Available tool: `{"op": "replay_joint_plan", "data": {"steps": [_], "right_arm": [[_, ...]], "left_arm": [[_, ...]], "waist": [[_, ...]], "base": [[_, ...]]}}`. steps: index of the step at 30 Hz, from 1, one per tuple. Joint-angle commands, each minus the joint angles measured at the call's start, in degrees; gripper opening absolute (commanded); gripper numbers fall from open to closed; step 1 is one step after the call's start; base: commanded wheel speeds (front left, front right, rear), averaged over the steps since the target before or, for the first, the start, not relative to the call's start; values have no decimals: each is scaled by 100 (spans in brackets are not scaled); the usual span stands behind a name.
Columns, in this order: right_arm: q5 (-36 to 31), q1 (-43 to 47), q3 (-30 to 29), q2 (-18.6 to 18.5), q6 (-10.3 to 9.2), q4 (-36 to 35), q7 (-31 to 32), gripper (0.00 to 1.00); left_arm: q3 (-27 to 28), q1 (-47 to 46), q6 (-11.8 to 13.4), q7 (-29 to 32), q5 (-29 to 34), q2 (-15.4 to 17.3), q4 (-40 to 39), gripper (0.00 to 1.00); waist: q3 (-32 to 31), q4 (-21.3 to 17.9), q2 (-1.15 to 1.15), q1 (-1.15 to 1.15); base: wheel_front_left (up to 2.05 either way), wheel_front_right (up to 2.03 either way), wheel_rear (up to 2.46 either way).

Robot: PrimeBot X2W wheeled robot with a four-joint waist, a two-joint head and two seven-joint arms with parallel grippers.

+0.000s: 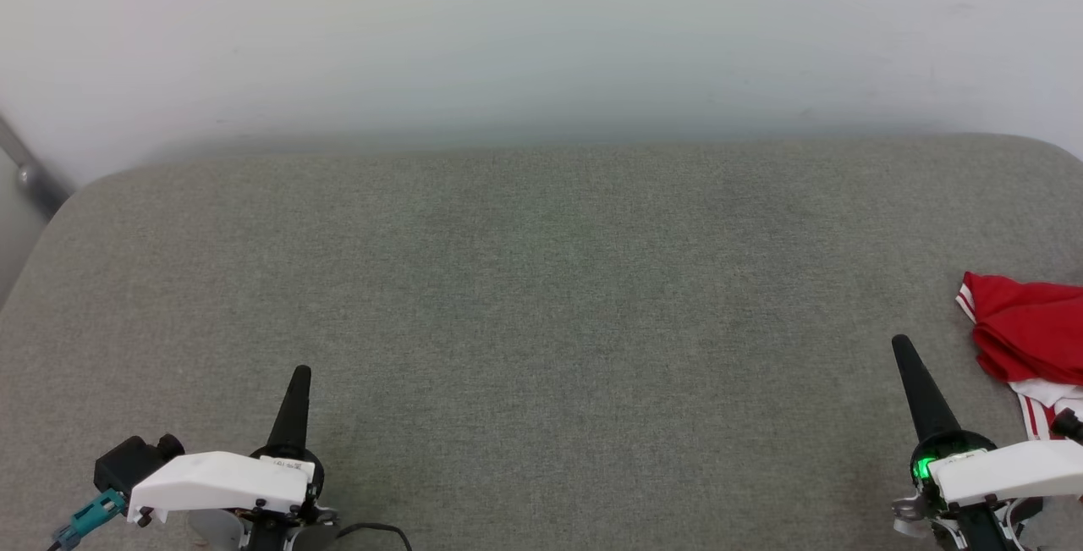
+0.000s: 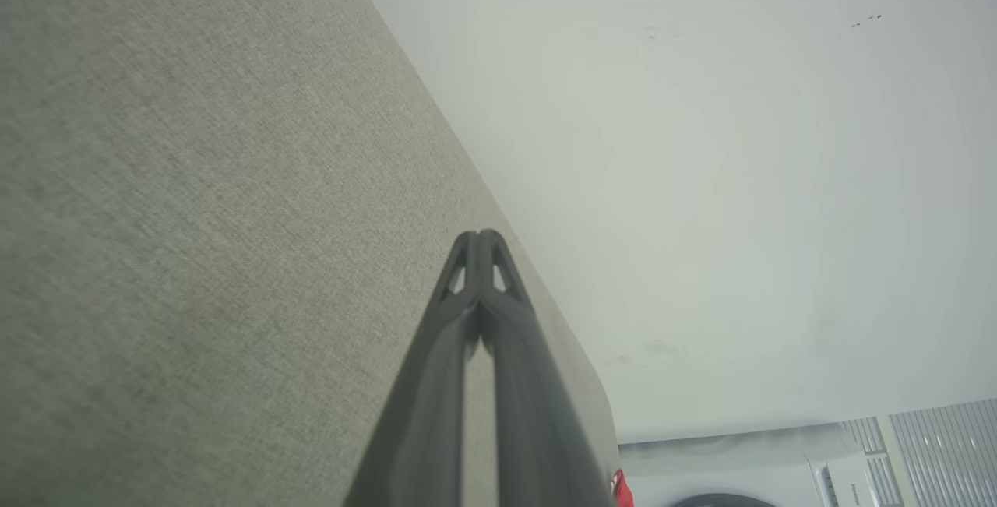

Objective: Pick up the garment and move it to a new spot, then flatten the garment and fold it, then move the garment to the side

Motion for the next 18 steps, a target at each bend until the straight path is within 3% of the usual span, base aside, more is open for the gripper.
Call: {"op": "replay_joint_plan", "data": {"steps": [1,18], "right_arm": [[136,-136,-21,13,1,3,9,0],[1004,-272,-91,62,0,234,85,0]], "left_arm": [[59,-121,-39,38,-124,-3,-24,0],[283,-199,-205,273,-867,-146,56,0]], "waist": [[-1,3,0,0],[-19,35,0,0]], "base": [[0,0,0],[0,0,0]]}}
